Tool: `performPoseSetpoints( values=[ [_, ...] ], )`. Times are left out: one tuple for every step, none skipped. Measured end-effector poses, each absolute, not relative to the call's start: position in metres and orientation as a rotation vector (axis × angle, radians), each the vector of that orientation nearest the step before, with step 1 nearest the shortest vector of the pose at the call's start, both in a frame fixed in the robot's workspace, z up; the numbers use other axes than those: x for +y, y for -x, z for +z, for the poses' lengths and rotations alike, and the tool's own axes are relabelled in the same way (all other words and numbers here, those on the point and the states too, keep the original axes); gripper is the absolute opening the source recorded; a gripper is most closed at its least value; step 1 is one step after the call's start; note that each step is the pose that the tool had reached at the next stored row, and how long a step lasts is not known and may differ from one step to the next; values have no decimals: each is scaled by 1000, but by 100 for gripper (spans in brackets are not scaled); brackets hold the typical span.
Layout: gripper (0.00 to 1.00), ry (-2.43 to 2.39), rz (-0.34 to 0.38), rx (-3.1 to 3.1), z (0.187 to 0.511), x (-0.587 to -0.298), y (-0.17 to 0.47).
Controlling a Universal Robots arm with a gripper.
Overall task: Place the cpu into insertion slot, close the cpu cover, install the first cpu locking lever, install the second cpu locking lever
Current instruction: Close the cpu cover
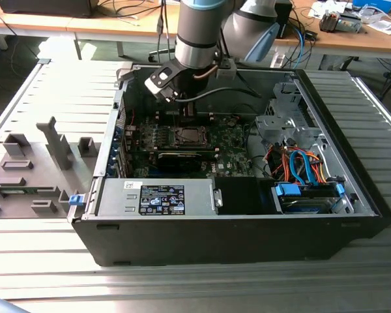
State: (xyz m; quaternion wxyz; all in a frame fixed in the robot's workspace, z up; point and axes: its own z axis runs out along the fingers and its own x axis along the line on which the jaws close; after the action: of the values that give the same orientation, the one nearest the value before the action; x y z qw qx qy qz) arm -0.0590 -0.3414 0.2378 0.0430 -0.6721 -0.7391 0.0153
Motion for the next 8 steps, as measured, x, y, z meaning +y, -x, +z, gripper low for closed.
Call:
performPoseSetpoints(
  values=[
    [11, 2056, 47, -2260, 241, -341, 59],
    [11, 2056, 47, -2260, 243, -341, 59],
    [11, 2055, 47, -2260, 244, -341, 59],
    [11, 2055, 47, -2260, 245, -341, 59],
    [11, 2055, 47, -2261, 247, -341, 59],
    [11, 2055, 47, -2261, 247, -341, 59],
    [11, 2055, 47, -2261, 248, -341, 59],
    [11, 2055, 47, -2261, 250, -341, 59]
  ],
)
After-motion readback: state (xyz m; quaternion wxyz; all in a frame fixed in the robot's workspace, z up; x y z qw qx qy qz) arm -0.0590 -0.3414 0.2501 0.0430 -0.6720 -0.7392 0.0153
